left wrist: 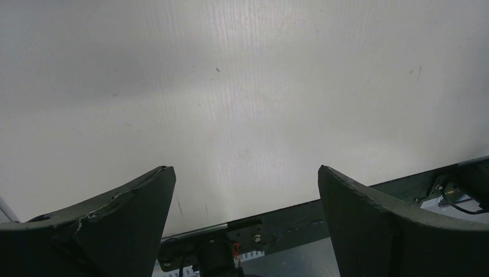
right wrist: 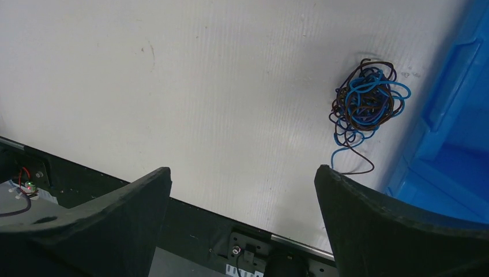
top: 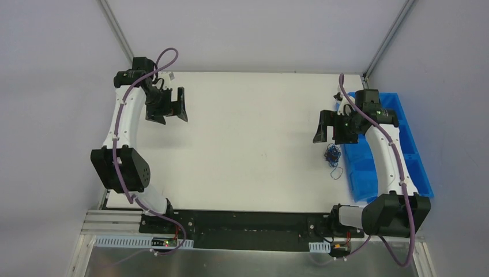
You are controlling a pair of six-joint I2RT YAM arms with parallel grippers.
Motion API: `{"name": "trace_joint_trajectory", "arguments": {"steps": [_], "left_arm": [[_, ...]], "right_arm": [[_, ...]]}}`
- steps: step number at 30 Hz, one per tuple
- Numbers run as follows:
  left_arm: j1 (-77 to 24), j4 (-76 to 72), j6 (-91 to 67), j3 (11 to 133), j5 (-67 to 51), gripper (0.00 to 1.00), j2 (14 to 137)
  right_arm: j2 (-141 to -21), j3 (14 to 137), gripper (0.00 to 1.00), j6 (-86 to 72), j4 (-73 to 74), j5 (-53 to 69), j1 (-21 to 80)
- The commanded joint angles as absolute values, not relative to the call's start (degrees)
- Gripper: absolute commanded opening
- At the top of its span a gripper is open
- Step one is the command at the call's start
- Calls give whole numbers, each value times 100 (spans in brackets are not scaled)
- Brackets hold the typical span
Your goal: Untangle the cables
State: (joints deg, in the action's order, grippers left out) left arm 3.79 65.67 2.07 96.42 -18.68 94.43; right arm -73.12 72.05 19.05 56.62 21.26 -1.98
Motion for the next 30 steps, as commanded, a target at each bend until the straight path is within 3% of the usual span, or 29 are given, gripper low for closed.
{"name": "trace_joint_trajectory", "arguments": {"steps": [1,16,30], "left_arm": [[363,6482,300,9974,-2299,100,8854],[307,4040,261,7798,-2557,100,6980],[24,3916,426,7487,-2293,100,6932]], "right_arm": [[-7424,7364,99,1948,6107,1863,-245],[-7818,7029,97,2637,6041,741,-237],[-8615,6197,86,2955,4508,101,-128]]}}
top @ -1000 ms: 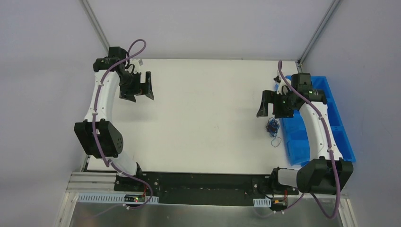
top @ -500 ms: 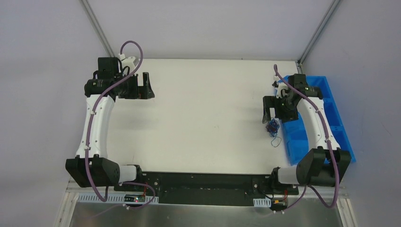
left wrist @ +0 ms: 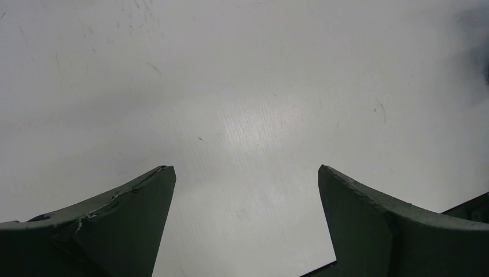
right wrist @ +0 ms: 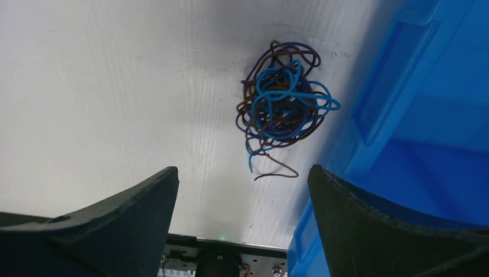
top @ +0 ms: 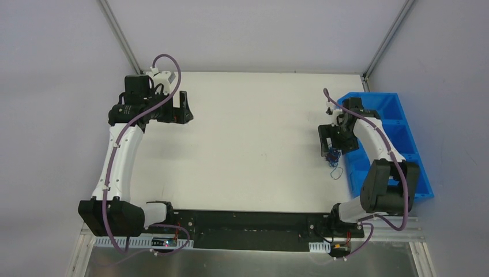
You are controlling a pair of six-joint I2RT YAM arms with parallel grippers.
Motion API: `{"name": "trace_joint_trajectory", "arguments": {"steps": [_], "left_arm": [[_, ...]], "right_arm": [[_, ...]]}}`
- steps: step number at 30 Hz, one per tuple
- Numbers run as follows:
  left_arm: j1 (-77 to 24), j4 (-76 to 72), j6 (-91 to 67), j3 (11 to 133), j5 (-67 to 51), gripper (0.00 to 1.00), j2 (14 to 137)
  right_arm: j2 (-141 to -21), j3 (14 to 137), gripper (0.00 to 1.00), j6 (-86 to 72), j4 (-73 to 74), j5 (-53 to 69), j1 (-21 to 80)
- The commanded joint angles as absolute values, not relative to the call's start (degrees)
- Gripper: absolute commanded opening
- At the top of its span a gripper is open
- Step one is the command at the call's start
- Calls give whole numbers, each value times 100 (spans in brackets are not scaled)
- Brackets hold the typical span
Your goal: Untangle the cables
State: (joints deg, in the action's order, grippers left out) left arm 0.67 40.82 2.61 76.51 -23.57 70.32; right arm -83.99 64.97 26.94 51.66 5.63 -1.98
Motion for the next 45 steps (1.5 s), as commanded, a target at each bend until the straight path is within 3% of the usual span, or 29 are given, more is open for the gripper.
{"name": "trace_joint_trajectory", "arguments": {"steps": [1,4,7,9,11,13,19,20,22,24,26,30,34,40,45], "left_arm": [[21,3907,469,7429,-2302,100,6920],[24,3805,732,7232,-2427,100,6856],[26,3670,901,7057,-2353,100,6832],[22,3665,926,7079,-2300,100,6909],[25,3650,932,7137,-2364,100,6994],[20,3595,905,7163,-2476,100,7052],[18,3270,1021,6859,-3344,100,6956],[22,3231,1093,6783,-3479,100,6946],[-123,3202,1224,6622,-3685,100,6935],[-212,3171,1330,6418,-3843,100,6919],[-361,3105,1395,6169,-3924,100,6886],[-898,2893,1036,5713,-3920,99,7018],[-1083,2013,-618,5120,-4548,90,7657],[-1121,1085,-1339,4917,-4598,66,8296],[-1009,1289,-1155,4890,-4437,59,8224]], "right_arm": [[-8694,6096,85,3014,4338,43,-105],[-9034,5898,82,3158,4062,-143,-51],[-9402,6008,66,3288,4221,350,-9],[-9520,6200,47,3287,4393,758,-9],[-9542,6490,17,3260,4621,1262,168],[-9459,6883,0,3159,4897,2012,331],[-9362,8382,1,2811,5688,5120,1369],[-9535,8589,5,2791,5827,5466,1543],[-9791,8773,21,2898,6092,5742,1808],[-9927,8588,52,3131,6110,5462,1881],[-10225,8457,63,3486,6338,4905,1799],[-10553,8290,64,3052,6118,4407,1383],[-10069,7841,66,2143,4899,4220,1482],[-9770,7296,64,674,3272,4339,1950],[-10078,7211,63,223,2658,4450,2438]]}}
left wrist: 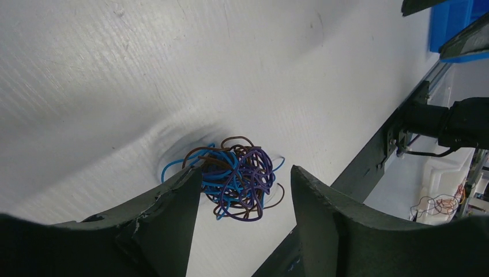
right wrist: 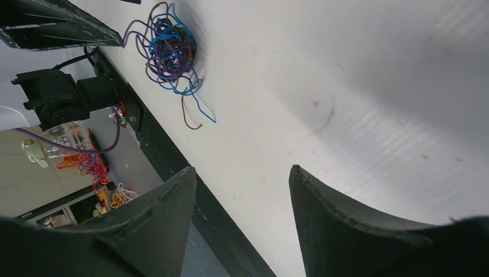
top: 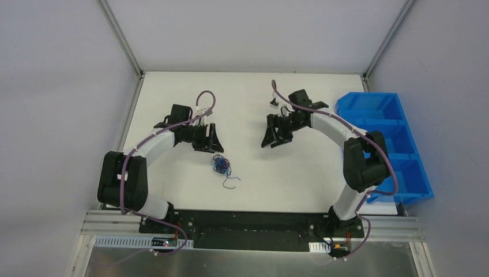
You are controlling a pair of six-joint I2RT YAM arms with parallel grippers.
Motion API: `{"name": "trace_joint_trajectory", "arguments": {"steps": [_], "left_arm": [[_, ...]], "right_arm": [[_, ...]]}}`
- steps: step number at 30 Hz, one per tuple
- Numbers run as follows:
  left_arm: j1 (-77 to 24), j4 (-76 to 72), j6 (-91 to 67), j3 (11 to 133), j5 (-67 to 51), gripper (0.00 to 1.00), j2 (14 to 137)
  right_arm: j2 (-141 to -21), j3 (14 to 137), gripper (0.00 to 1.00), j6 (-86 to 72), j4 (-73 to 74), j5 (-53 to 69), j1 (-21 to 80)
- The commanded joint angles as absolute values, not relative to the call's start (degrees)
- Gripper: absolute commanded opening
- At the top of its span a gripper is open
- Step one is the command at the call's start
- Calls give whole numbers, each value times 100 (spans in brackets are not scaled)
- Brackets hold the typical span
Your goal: Untangle the cables
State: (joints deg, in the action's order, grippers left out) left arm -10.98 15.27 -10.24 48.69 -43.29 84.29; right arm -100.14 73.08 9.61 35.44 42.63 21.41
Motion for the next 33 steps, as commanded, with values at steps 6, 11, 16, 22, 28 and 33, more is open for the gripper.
{"name": "trace_joint_trajectory", "arguments": {"steps": [6,11,16,22,28,33], "left_arm": [[-888,1599,-1033,4507,-4152,59,7914],[-895,1263,-1648,4145,-4221,59,8042],[-901,1007,-2021,4052,-4543,50,8280],[-897,681,-2883,4270,-4889,0,8208],[-888,393,-4097,4638,-5072,0,7787],[-589,-1143,-5784,4140,-5100,0,8138]], "right_arm": [[-10441,7030,64,-634,1642,4627,3027],[-10800,7086,65,-1168,1105,4578,3574],[-11044,7025,67,-1510,811,4378,3900],[-11037,6972,74,-1513,818,4039,3860],[-10782,7265,77,-968,1659,4179,3419],[-10458,7452,78,-605,2024,3860,3317]]}}
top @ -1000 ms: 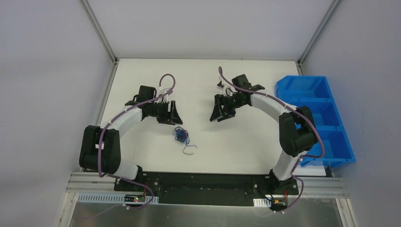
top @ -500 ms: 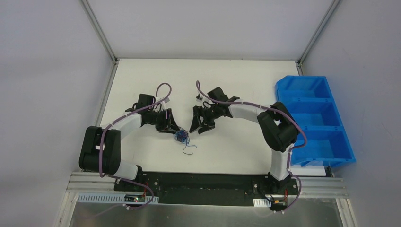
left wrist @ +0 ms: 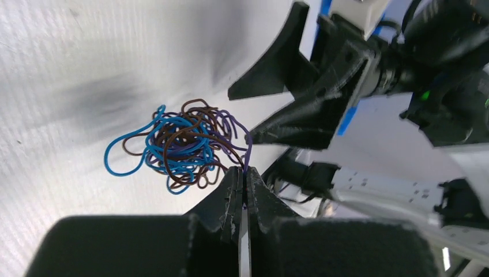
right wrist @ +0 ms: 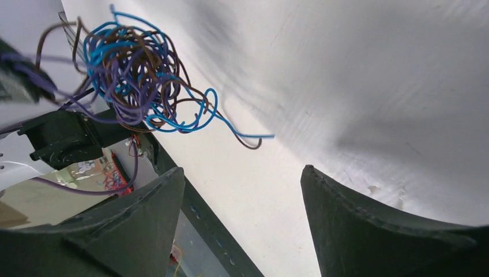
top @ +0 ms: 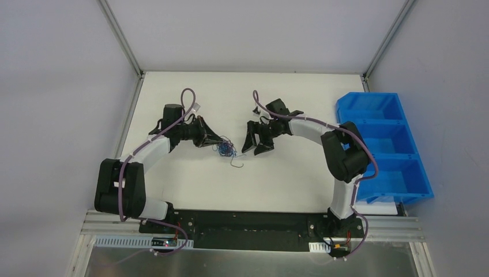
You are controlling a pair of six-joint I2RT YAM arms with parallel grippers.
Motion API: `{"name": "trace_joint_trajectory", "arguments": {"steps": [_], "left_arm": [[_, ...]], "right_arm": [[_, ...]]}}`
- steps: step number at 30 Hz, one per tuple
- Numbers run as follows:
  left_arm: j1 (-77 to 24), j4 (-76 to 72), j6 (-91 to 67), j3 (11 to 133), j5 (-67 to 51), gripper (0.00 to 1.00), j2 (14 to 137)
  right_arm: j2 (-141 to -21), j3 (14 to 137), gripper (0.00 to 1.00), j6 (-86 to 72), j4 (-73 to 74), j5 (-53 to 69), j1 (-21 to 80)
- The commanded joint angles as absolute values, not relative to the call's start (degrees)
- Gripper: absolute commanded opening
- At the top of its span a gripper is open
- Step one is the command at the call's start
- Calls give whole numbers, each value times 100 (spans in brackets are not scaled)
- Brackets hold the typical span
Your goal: Untangle the cables
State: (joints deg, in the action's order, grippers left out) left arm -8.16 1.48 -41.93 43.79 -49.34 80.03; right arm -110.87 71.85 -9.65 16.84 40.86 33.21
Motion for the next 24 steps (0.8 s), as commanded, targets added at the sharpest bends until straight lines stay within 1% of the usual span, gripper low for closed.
{"name": "trace_joint_trajectory", "arguments": {"steps": [1,4,6,10,13,17,21,24], "left_arm": [[-548,-1348,-5961,4043,-5045,0,8231],[-408,-1849,-6322,3789,-4842,0,8560],[-326,-2056,-6469,3696,-4685,0,8766],[-177,-1817,-6476,3816,-4512,0,9053],[-77,-1076,-6313,4016,-4289,0,9217],[-31,-967,-6262,3998,-4187,0,9284],[-34,-973,-6297,3964,-4192,0,9275],[-34,-971,-6197,4109,-4463,0,9236]], "right_arm": [[-10330,7279,78,-741,1739,3662,3318],[-10031,6630,84,-1356,363,2939,3347],[-10129,6571,86,-1593,-132,2513,3512],[-10737,7126,86,-1751,-29,1927,3878],[-11037,7455,86,-1862,-34,1825,4098],[-11338,7761,86,-1680,-28,1438,4445],[-11873,8238,82,-1659,203,1067,4640],[-12143,8430,74,-1510,367,798,4698]]}}
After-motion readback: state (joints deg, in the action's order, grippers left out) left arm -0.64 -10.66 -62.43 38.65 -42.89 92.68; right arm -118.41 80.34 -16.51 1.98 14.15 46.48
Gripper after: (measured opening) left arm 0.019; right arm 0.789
